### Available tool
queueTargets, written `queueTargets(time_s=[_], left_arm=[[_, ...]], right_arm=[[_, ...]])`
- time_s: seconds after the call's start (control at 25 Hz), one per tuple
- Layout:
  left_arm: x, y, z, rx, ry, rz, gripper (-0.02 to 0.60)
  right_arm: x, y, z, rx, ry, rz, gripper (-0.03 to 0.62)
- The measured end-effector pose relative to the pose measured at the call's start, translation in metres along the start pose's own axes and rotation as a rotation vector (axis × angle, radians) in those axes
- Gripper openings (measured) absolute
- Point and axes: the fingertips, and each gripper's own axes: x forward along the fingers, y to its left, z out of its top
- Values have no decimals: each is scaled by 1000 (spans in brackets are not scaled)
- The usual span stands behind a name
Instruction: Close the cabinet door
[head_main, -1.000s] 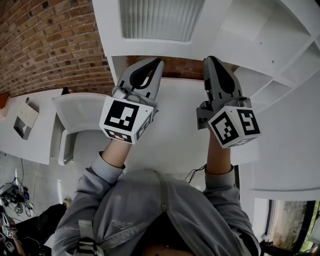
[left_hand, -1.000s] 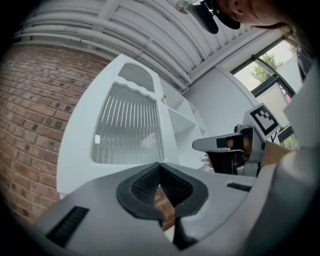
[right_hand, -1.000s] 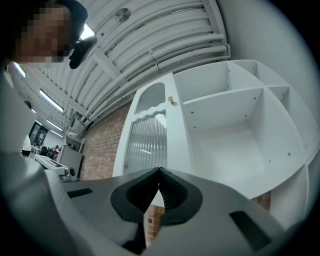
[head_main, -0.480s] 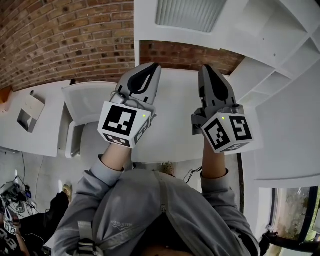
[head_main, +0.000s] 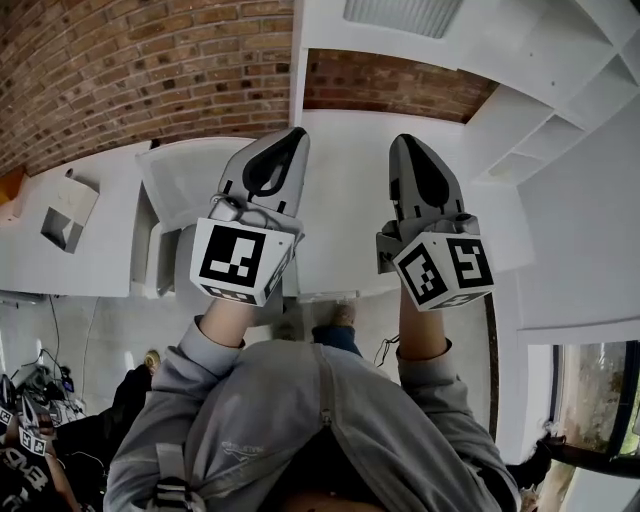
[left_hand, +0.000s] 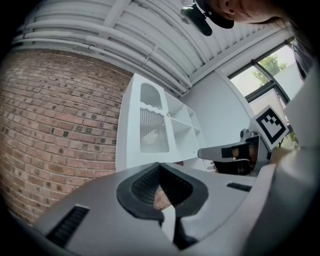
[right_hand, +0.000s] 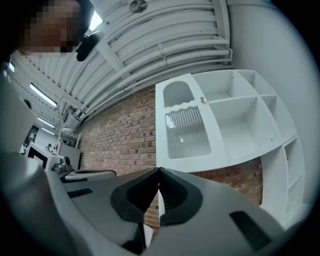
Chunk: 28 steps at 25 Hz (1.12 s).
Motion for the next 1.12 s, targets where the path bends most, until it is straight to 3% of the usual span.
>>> queueTargets(time_s=[0.32, 0.56, 1.12], left_arm=[[-33, 1, -1, -3, -41, 102, 6], [-42, -1, -18, -23, 4, 152, 6], [-56, -14, -38, -44, 38, 183, 6]], right_arm=[[-17, 27, -10, -70, 17, 4, 25], [-18, 31, -27, -101, 28, 8, 26], [-35, 43, -58, -139, 54, 26, 25]])
